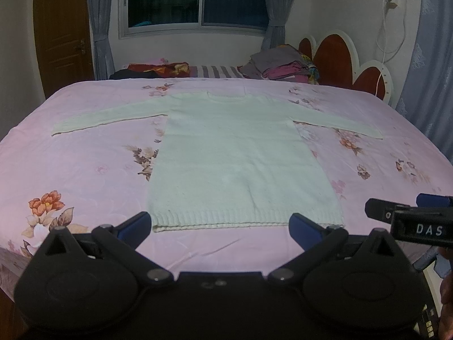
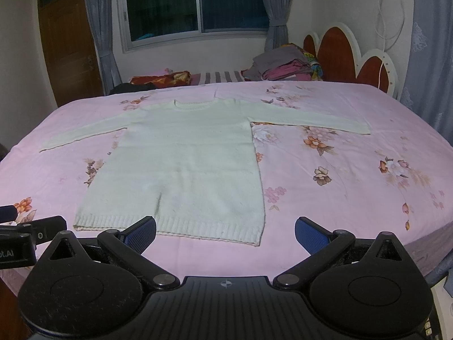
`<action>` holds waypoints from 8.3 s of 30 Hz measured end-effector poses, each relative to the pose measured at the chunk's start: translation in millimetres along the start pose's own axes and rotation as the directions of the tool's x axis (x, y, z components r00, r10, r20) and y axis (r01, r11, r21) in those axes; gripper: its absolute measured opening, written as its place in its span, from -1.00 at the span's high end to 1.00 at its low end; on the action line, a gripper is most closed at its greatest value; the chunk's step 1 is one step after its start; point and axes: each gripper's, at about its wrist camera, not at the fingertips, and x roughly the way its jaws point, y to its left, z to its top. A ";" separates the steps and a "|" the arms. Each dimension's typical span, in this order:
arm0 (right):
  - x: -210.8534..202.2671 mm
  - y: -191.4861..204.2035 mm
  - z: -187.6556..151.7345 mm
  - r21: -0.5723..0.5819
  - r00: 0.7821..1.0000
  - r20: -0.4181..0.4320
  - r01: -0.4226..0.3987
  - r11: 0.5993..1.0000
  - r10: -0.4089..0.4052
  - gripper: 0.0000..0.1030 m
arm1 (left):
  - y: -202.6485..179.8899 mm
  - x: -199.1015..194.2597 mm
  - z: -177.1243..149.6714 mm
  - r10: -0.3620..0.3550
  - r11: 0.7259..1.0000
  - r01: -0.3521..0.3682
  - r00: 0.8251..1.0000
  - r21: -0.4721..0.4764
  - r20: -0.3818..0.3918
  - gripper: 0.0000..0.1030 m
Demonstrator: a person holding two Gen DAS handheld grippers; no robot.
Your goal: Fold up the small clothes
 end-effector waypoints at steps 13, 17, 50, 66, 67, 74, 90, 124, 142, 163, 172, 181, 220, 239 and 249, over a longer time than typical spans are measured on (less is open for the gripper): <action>0.4 0.9 -0.2 0.000 1.000 0.001 0.001 1.000 -0.001 -1.00 | -5.6 4.0 -4.3 0.005 1.000 -0.005 1.000 0.002 0.000 -1.00; 0.9 -0.8 0.1 -0.003 1.000 0.000 0.001 1.000 -0.001 -1.00 | -5.4 4.8 -4.2 0.005 1.000 -0.005 1.000 0.002 -0.002 -1.00; 4.6 -0.7 2.1 -0.007 1.000 -0.005 0.001 1.000 -0.001 -1.00 | -4.5 8.1 -3.9 0.007 1.000 -0.007 1.000 0.002 -0.010 -1.00; 6.4 -1.8 0.7 -0.008 1.000 -0.006 -0.002 1.000 0.002 -1.00 | -3.5 9.4 -5.4 0.011 1.000 -0.011 1.000 -0.003 -0.013 -1.00; 6.9 -2.3 0.9 -0.008 1.000 -0.006 -0.003 1.000 0.002 -1.00 | -3.6 9.3 -5.6 0.011 1.000 -0.011 1.000 -0.003 -0.012 -1.00; 6.6 -3.0 -0.5 -0.006 1.000 -0.005 0.001 1.000 -0.001 -1.00 | -3.3 11.1 -3.7 0.010 1.000 -0.010 1.000 -0.002 -0.013 -1.00; 27.5 -17.9 26.6 0.038 0.996 0.021 0.086 0.996 -0.087 -1.00 | 1.5 41.6 38.3 -0.023 0.999 0.022 0.999 0.036 0.038 -1.00; 220.6 -168.2 167.9 0.228 0.959 0.009 0.273 0.935 -0.282 -1.00 | -54.3 256.0 175.7 -0.042 0.998 0.043 0.999 0.046 -0.011 -1.00; 322.8 -324.2 184.0 0.371 0.946 -0.060 0.318 0.873 -0.319 -0.99 | -123.7 335.6 203.7 -0.130 0.992 0.130 0.991 -0.011 -0.017 -1.00; 356.5 -420.0 162.9 0.614 0.969 -0.048 0.220 0.758 -0.242 0.04 | -146.9 346.5 215.2 0.018 0.997 -0.012 0.996 0.070 -0.091 -0.94; 357.2 -441.1 160.8 0.696 0.974 0.018 0.151 0.702 -0.227 0.14 | -106.1 345.1 221.5 0.064 0.997 -0.066 0.995 -0.026 -0.077 -0.95; 342.4 -435.9 149.4 0.792 0.992 0.030 0.052 0.608 -0.124 0.40 | -60.8 339.8 211.1 0.050 0.996 -0.056 0.995 -0.074 -0.081 -0.99; 301.9 -248.6 234.7 0.456 0.991 0.127 -0.099 0.884 0.046 0.95 | 66.4 342.9 168.3 -0.026 0.945 -0.047 0.976 -0.325 -0.216 -0.97; 412.5 -0.8 224.2 0.095 0.963 -0.069 -0.252 0.963 0.259 0.95 | 160.5 338.9 166.9 0.047 0.960 -0.089 0.986 -0.264 -0.159 -0.99; 427.4 44.9 212.5 0.042 0.961 -0.106 -0.254 0.966 0.257 0.95 | 177.7 351.8 174.9 -0.020 0.963 -0.025 0.986 -0.269 -0.165 -0.85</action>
